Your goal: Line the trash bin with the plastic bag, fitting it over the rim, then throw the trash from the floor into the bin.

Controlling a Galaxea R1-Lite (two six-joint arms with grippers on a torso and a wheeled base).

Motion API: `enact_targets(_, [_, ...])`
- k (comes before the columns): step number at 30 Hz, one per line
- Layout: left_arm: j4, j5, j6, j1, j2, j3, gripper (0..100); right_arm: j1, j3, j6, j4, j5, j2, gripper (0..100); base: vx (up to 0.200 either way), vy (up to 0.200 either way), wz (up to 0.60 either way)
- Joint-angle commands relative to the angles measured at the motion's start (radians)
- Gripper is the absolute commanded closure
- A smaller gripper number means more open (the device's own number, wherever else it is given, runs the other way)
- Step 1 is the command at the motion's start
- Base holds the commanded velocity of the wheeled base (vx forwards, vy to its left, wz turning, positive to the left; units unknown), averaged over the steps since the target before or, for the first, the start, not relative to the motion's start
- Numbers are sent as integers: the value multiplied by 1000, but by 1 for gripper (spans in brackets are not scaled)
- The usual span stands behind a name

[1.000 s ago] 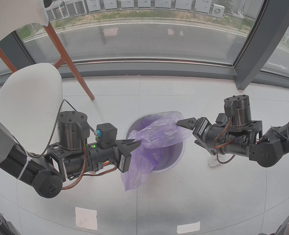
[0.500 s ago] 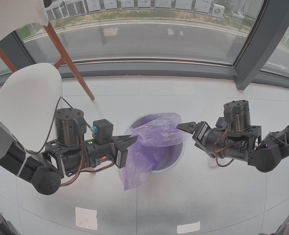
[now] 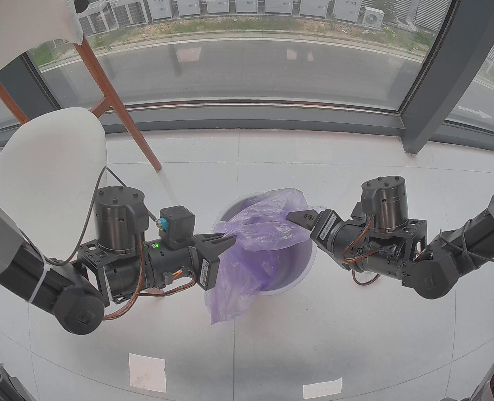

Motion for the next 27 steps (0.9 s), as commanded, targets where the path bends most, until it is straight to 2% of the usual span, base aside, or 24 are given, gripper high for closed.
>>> enact_targets(1, [0, -1, 0, 4, 0, -2, 100, 2, 1, -2, 2, -1, 25, 0, 0, 0, 0])
enact_targets(8, [-14, -1, -1, 10, -1, -2, 100, 4, -5, 0, -5, -2, 22, 0, 0, 0, 0])
enact_targets(9, [-14, -1, -1, 7, 0, -1, 100, 4, -7, 0, -7, -2, 24, 100, 0, 0, 0])
enact_targets(20, [-17, -3, -17, -1, 17, -19, 100, 31, -21, -3, -21, -2, 16, 100, 0, 0, 0])
enact_targets(26, [-22, 2, -44, -7, 34, -13, 100, 25, -7, -46, -44, -4, -2, 100, 0, 0, 0])
enact_targets(27, [-22, 2, -46, -7, 37, -14, 0, 25, -7, -51, -44, -7, -2, 100, 0, 0, 0])
